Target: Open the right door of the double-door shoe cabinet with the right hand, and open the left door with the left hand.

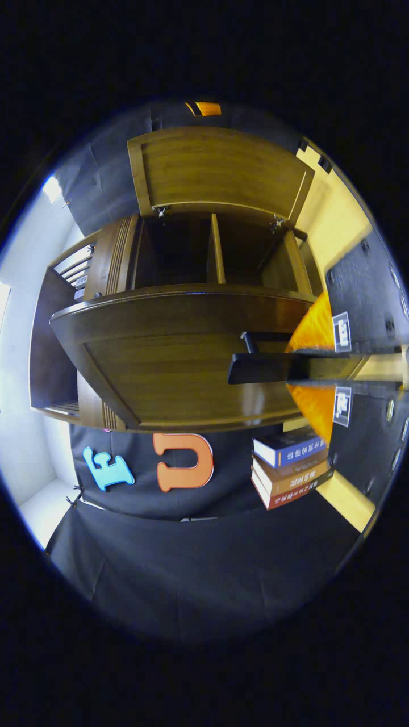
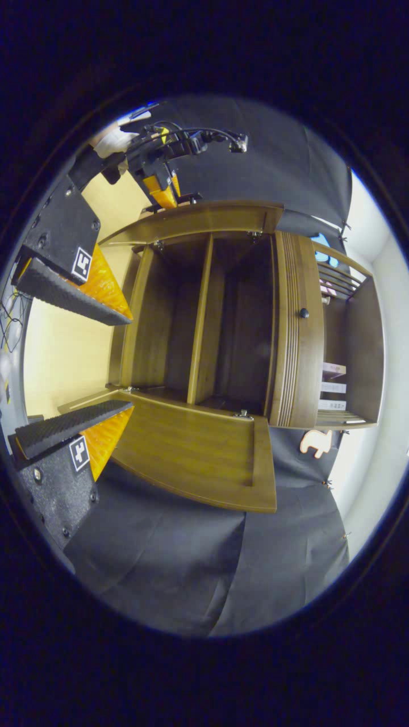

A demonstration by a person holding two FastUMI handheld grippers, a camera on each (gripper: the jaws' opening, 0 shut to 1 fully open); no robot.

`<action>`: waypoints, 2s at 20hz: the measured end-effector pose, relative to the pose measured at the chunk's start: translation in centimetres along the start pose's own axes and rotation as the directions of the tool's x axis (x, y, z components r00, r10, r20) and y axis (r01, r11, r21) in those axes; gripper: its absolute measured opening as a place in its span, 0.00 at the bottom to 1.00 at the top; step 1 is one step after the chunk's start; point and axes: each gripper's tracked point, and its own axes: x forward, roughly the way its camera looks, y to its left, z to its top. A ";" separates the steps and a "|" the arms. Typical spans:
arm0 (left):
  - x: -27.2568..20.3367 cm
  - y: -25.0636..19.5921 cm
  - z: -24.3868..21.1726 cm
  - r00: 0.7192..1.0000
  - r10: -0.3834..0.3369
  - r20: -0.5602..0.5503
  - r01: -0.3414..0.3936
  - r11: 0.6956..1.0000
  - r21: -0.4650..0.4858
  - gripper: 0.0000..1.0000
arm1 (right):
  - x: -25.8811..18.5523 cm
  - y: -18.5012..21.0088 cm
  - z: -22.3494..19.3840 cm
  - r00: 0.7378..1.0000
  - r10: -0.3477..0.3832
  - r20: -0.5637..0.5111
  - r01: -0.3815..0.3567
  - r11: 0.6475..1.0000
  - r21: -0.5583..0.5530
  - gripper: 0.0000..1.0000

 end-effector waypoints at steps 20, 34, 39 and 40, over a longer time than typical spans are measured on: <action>-1.4 13.2 -1.2 0.990 -0.138 -0.007 0.137 0.990 -0.031 0.01 | 0.2 4.4 -1.0 0.997 0.077 -0.030 -0.077 0.997 0.020 0.84; -4.1 15.3 -1.6 0.945 -0.306 -0.120 0.299 0.952 -0.070 0.32 | 0.1 4.6 0.4 0.998 0.066 0.008 -0.066 0.998 -0.015 0.84; -8.6 16.6 2.5 0.994 -0.082 -0.075 0.078 0.995 -0.057 0.96 | 0.0 3.2 2.6 0.996 0.043 0.078 -0.043 0.999 -0.006 0.84; -9.6 16.2 3.6 0.997 -0.031 -0.066 0.027 0.998 -0.055 0.95 | 0.0 3.2 2.7 0.995 0.044 0.092 -0.043 0.999 -0.008 0.84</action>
